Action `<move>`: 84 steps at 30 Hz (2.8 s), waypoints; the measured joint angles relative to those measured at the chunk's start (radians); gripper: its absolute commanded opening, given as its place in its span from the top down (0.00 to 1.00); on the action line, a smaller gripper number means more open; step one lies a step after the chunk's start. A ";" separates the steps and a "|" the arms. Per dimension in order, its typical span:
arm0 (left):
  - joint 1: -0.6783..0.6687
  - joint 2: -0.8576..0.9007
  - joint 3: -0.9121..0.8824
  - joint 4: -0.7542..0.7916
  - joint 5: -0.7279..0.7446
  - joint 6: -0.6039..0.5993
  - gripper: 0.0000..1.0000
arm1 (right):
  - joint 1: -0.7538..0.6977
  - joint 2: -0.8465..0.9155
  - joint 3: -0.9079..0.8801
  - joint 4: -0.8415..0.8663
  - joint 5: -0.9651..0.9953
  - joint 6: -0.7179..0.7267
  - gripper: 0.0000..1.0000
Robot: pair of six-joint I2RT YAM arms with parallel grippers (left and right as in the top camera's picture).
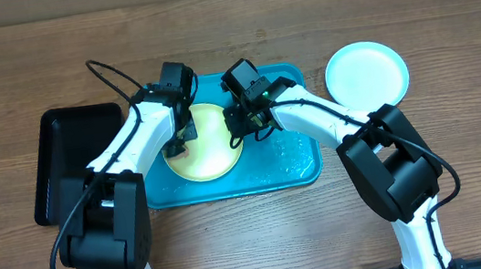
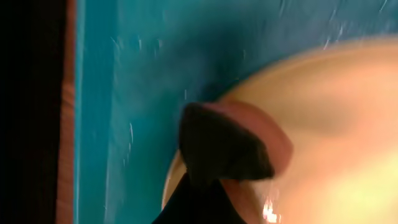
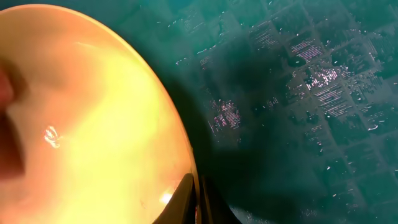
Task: Clean dirty plates on tray and stack at the side
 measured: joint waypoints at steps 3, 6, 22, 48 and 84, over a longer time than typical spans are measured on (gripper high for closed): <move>0.000 0.000 0.000 0.077 0.028 -0.002 0.96 | 0.000 0.000 0.000 0.000 0.000 0.000 0.96; 0.002 0.000 0.000 0.151 0.150 -0.014 0.96 | 0.000 0.000 0.000 0.000 0.000 0.000 0.96; 0.082 -0.017 0.010 0.006 0.373 -0.023 0.96 | 0.000 0.000 0.000 -0.016 -0.001 0.000 0.96; 0.524 -0.065 0.057 -0.083 0.124 0.010 0.93 | 0.000 0.000 0.000 -0.006 -0.001 0.000 0.96; 0.540 -0.064 0.377 -0.343 0.246 0.029 0.00 | 0.275 -0.223 0.210 -0.198 1.079 -0.602 0.96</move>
